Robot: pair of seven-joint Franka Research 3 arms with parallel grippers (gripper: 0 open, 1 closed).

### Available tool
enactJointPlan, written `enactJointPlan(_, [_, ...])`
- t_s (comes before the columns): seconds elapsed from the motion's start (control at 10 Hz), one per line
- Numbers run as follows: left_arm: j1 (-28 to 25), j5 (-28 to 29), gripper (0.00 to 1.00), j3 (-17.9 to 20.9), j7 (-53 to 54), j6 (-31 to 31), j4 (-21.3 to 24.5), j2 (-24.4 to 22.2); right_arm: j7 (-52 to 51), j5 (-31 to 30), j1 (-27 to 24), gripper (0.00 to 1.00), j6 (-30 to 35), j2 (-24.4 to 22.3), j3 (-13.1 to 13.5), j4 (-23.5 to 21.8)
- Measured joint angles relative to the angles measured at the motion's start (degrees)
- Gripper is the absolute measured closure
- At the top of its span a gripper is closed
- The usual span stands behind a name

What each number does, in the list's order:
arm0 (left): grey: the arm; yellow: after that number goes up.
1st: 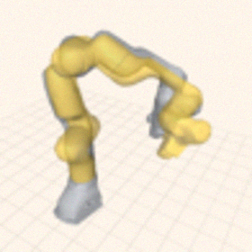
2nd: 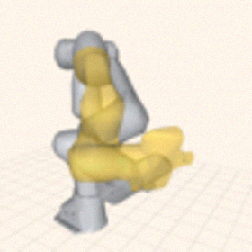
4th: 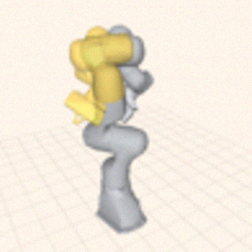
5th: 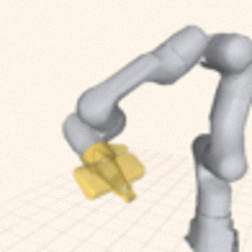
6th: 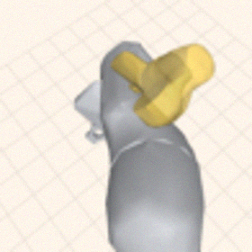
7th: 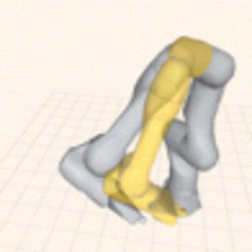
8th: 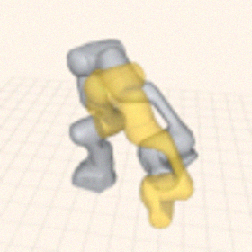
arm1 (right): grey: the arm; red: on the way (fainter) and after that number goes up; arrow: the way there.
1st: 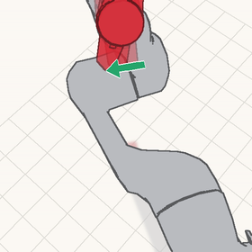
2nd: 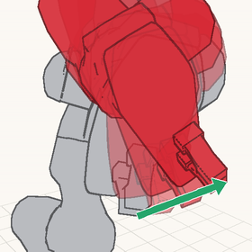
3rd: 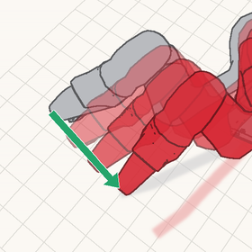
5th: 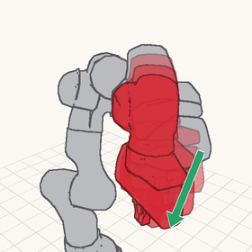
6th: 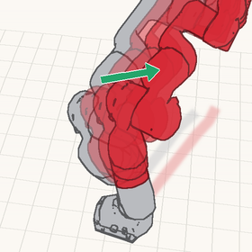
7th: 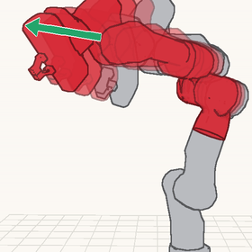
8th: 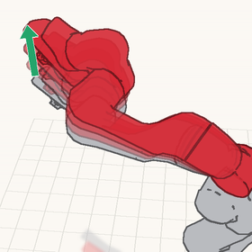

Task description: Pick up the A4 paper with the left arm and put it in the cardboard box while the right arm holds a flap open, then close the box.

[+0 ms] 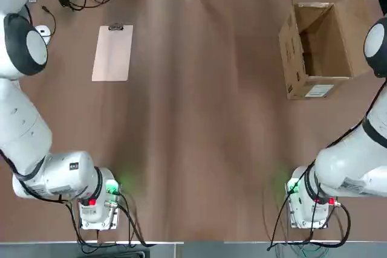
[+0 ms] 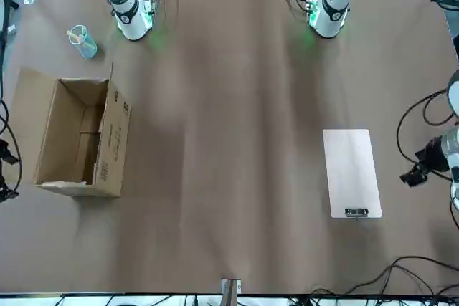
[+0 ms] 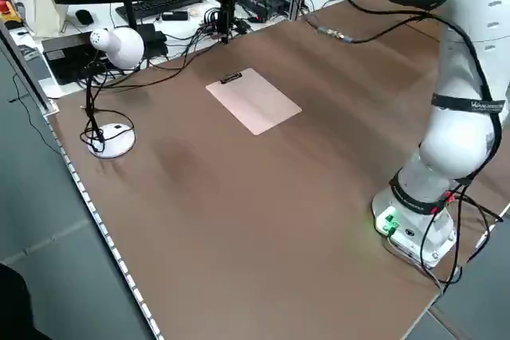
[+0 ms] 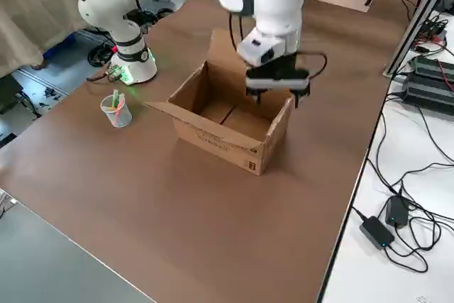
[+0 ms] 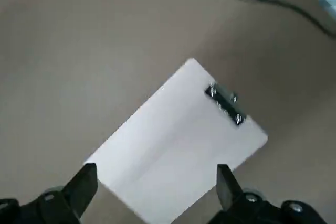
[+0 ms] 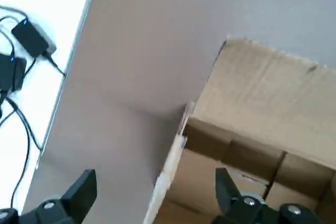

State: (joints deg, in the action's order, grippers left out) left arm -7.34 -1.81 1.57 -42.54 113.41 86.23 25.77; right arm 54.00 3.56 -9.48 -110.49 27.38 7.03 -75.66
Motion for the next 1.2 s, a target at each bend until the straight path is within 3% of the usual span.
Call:
enactJointPlan(0.4, [0.8,-1.0,0.00,-0.4,-29.5,13.1,-1.7,7.0,4.3,0.1,-1.4,0.01,-5.5,4.9,-0.2,-0.1])
enactJointPlan(0.6, [1.6,-1.9,0.00,-0.5,-37.1,15.0,-4.8,11.7,8.2,0.1,-1.3,0.01,-8.0,6.3,-0.3,-0.1])
enactJointPlan(0.9, [2.8,-1.9,0.00,-0.6,-36.6,16.3,-5.8,16.0,10.6,0.5,-1.3,0.00,-8.7,7.5,-0.5,-0.5])
enactJointPlan(1.2, [3.3,-2.0,0.00,-0.7,-28.9,16.3,-6.0,17.2,10.9,0.5,-1.1,0.00,-8.7,8.1,-0.8,-2.8])
